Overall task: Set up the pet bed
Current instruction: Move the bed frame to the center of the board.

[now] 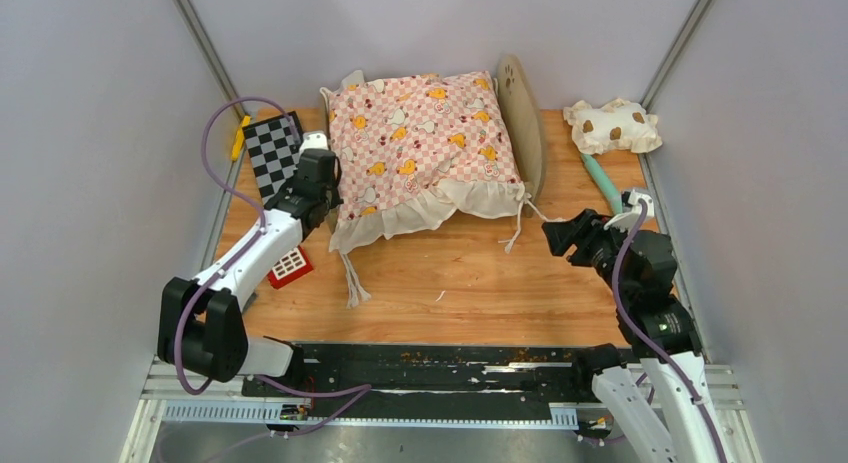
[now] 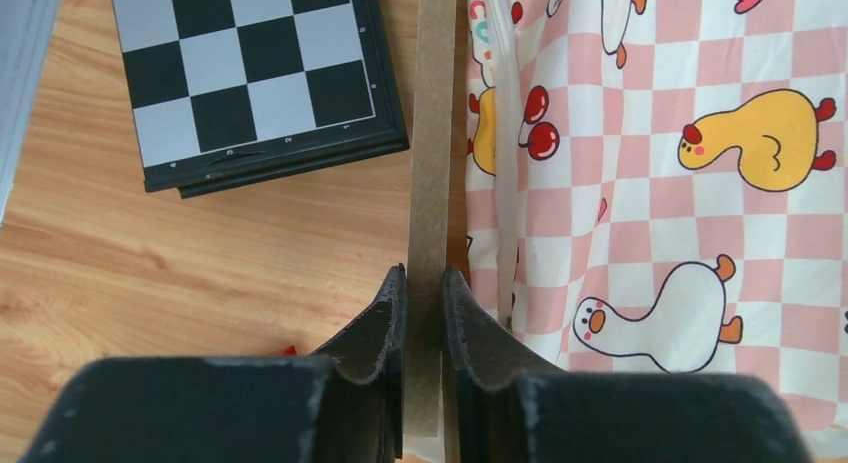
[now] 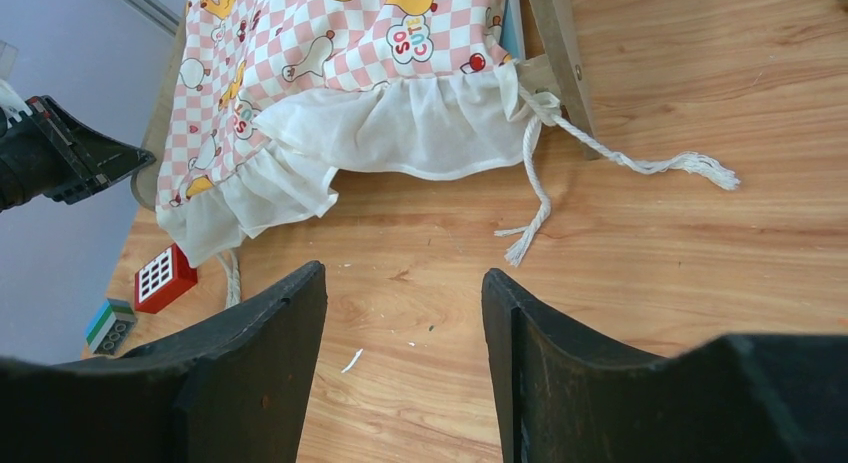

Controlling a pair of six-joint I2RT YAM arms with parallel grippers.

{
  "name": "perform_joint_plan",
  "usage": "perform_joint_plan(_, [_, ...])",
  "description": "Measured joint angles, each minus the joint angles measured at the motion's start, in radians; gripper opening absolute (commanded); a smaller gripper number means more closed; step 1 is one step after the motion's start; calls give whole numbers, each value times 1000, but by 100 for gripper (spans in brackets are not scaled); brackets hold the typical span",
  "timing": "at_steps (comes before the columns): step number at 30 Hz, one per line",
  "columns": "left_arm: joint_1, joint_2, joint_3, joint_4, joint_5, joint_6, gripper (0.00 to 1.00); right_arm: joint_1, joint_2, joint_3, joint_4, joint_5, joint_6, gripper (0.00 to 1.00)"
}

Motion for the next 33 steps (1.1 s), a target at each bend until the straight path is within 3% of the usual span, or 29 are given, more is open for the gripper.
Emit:
perform_joint_plan(3, [2,-12,-18,20,24,-3,5,0,-18,0,-14,-2,-5,58])
perform_joint_plan(8, [-11,-53,-69,69,50,-34,2,0,-32,0,-16,-21,-14,56])
perform_joint_plan(15, [-187,-116,-111,39,-5,-154,2,0,-53,-32,-15,-81,-19,55])
perform_joint_plan(19, [-261,-131,-119,32,-16,-211,15,0,-78,-41,-13,-111,-31,57])
perform_joint_plan(21, [-280,-142,-121,16,-19,-223,35,0,-82,-51,2,-146,-37,60])
perform_joint_plan(26, [-294,-209,-122,-64,-14,-204,64,14,-55,-95,54,-232,-50,65])
perform_joint_plan(29, [-298,-283,-122,-94,-15,-190,71,77,-30,-129,89,-230,-49,69])
perform_joint_plan(33, [-298,-367,-122,-121,-11,-181,72,269,32,-144,137,-145,-48,71])
